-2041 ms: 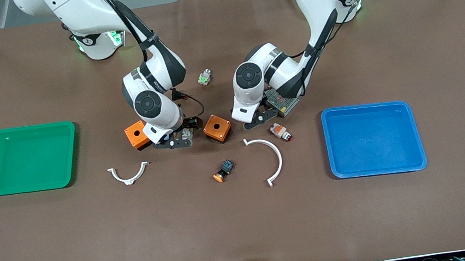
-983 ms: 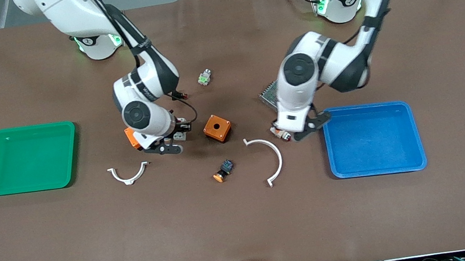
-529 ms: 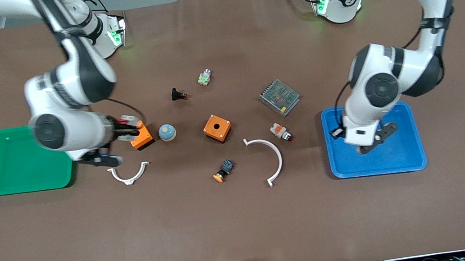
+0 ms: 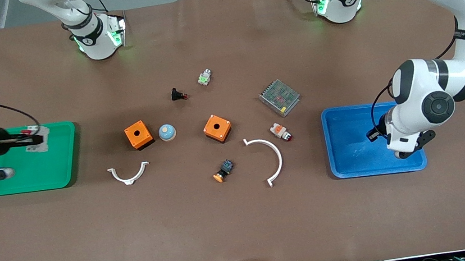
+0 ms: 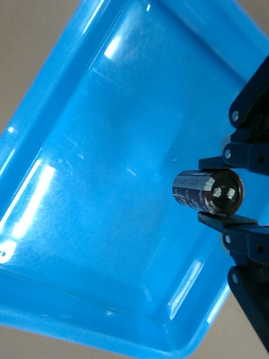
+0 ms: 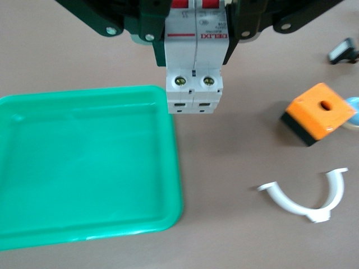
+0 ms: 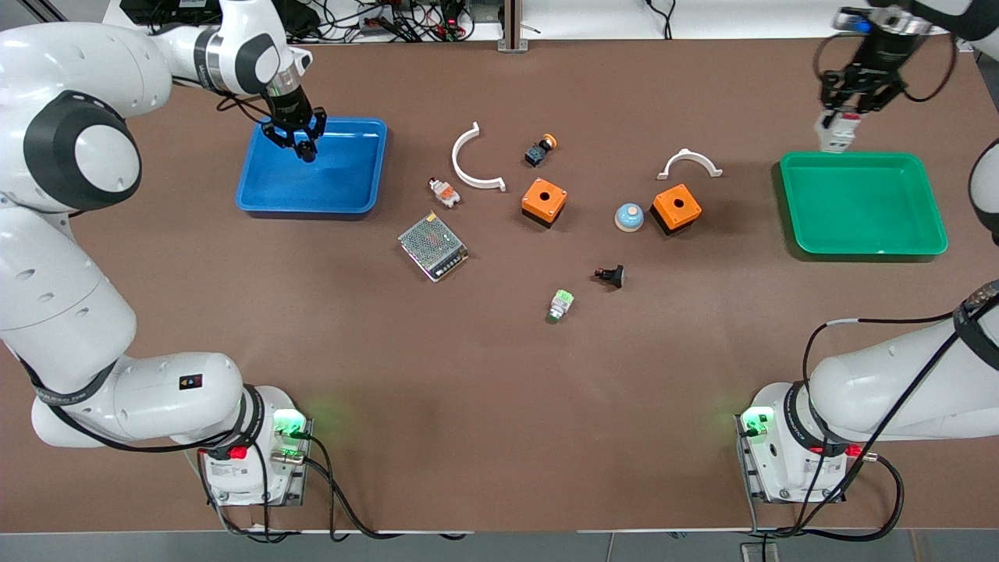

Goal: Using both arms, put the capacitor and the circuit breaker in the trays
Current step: 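Lower the capacitor into the blue tray while the right gripper lowers the breaker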

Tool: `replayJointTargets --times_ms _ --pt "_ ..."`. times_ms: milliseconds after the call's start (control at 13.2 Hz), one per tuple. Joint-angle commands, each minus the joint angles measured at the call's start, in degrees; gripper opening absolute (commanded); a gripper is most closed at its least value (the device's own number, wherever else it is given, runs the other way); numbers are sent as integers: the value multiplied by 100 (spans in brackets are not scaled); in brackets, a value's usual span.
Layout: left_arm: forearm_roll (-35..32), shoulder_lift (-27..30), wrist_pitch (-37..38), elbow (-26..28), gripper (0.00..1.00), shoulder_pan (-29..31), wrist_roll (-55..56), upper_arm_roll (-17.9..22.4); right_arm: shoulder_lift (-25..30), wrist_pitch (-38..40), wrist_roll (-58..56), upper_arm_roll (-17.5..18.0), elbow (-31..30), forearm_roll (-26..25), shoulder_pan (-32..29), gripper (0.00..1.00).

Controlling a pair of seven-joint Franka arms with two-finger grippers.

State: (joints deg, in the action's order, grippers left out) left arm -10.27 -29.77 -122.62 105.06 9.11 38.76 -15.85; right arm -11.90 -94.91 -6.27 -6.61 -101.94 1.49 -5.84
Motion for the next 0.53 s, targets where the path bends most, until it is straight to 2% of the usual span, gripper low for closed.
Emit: replayJointTargets --times_ms 0,227,302,378,453 --pt "-80 -240 -183 -56 1 144 -114 -85 -198 -360 -653 134 -19 -140 -495 10" --pt "-80 -337 -219 -56 7 284 -219 -85 -532 -1150 -1217 134 -185 -227 -777 10" --pt "-80 -354 -245 -65 21 284 -237 -85 -690 -1353 -1305 134 -194 -263 -848 10" --pt "-97 -363 -245 -91 44 276 -255 -77 -804 -1511 -1332 134 -203 -272 -866 10" --pt "-98 -389 -245 -126 79 267 -281 -76 -910 -1687 -1341 125 -221 -298 -936 10"
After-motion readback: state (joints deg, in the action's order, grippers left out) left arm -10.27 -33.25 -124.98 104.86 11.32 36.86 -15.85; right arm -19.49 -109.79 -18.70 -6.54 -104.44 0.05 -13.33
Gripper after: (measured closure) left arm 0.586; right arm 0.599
